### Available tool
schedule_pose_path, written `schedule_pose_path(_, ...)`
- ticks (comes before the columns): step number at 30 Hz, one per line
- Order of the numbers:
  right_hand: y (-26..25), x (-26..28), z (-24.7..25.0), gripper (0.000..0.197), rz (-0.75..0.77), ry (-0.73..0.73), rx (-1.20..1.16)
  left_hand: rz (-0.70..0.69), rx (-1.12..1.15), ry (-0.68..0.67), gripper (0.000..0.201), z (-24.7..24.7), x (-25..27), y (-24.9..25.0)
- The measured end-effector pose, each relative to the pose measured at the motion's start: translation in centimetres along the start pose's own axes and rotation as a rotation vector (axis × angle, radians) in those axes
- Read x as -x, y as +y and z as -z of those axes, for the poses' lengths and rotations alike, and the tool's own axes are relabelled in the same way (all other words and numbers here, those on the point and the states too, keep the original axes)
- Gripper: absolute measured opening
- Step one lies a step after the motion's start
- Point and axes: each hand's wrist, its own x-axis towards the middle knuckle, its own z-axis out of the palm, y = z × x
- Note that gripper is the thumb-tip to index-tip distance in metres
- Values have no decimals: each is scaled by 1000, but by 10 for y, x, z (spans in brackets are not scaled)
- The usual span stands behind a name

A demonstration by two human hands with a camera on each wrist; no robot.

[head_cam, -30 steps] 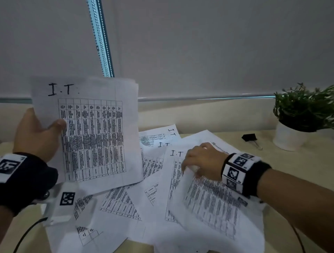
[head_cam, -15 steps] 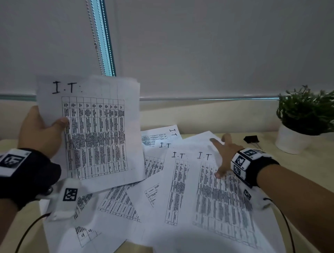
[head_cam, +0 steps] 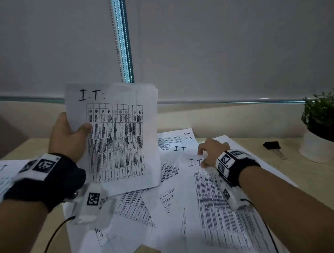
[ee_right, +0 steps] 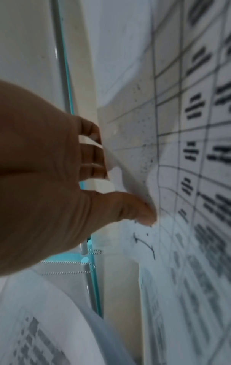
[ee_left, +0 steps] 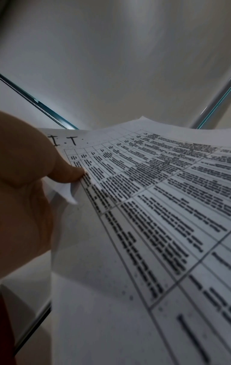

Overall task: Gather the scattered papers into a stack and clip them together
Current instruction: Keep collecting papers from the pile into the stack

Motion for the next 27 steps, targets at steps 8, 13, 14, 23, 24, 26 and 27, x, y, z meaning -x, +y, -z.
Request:
schedule_pose_path(8,-13,62,116,15,360,385,-291,-61,112,-87,31,-16,11,29)
schedule_pose_path(13,-59,104,180,13,628,734,-125,-219,282,-240,28,-42,34,74)
schedule_pose_path(14,-65,106,185,14,638,751,-91,-226,335,-269,26,-43,41,80)
schedule_pose_path(23,-74,100,177,24,626,686,-334,-143,288,-461,50,-31,76,62)
schedule_pose_path(24,-77,102,175,20,641,682,-357,-120,197,-431,33,-31,77,59)
schedule_pose_path(26,-77,99,169,26,643,750,-390,-75,111,-310,10,-30,74,52)
schedule_pose_path(27,-73,93,163,35,614,796,-442,-49,91,-248,10,-27,70,48)
